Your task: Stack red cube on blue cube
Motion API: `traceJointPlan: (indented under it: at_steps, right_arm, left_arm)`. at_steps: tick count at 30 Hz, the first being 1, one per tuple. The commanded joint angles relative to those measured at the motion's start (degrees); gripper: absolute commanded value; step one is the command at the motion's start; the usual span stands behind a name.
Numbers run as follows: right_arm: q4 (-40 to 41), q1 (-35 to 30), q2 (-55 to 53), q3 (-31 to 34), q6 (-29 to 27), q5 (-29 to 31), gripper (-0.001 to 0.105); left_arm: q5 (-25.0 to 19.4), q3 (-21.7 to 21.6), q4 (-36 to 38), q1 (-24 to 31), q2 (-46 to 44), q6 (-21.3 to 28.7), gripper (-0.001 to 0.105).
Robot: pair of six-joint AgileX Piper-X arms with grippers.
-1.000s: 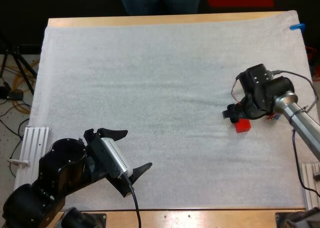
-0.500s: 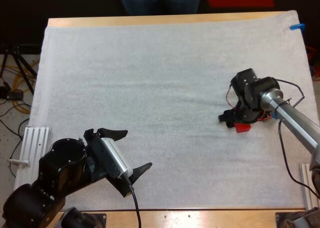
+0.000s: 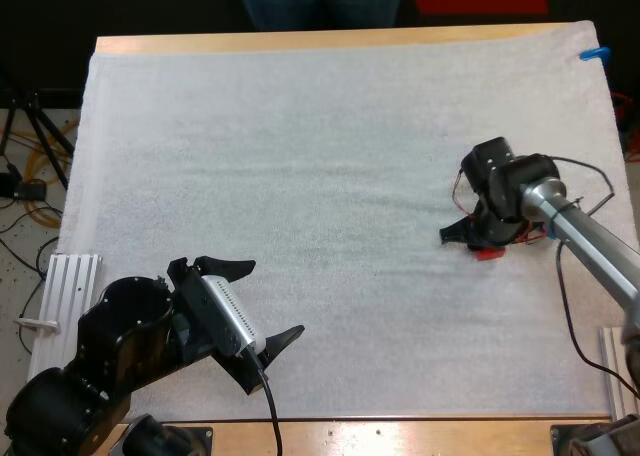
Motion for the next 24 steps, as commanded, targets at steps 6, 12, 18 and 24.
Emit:
traceJointPlan:
  at_steps: [6, 12, 18, 24]
  right_arm:
    - [3.62, 0.04, -6.45, -0.4, 0.17, 4.44, 0.021]
    - [4.09, -0.5, -9.22, -0.77, 0.15, 4.55, 0.022]
    - [3.36, -4.85, -9.21, -1.14, 0.27, 5.01, 0.022]
    - [1.05, -11.85, -9.08, -1.1, 0.27, 2.38, 0.022]
  left_arm:
    - [0.32, -0.35, 3.01, -0.28, -0.03, 0.2, 0.087]
    - [0.32, -0.35, 3.3, -0.28, -0.03, 0.2, 0.087]
    - [0.32, -0.35, 3.3, -0.28, -0.03, 0.2, 0.087]
    - [0.32, -0.35, 3.3, -0.28, -0.03, 0.2, 0.087]
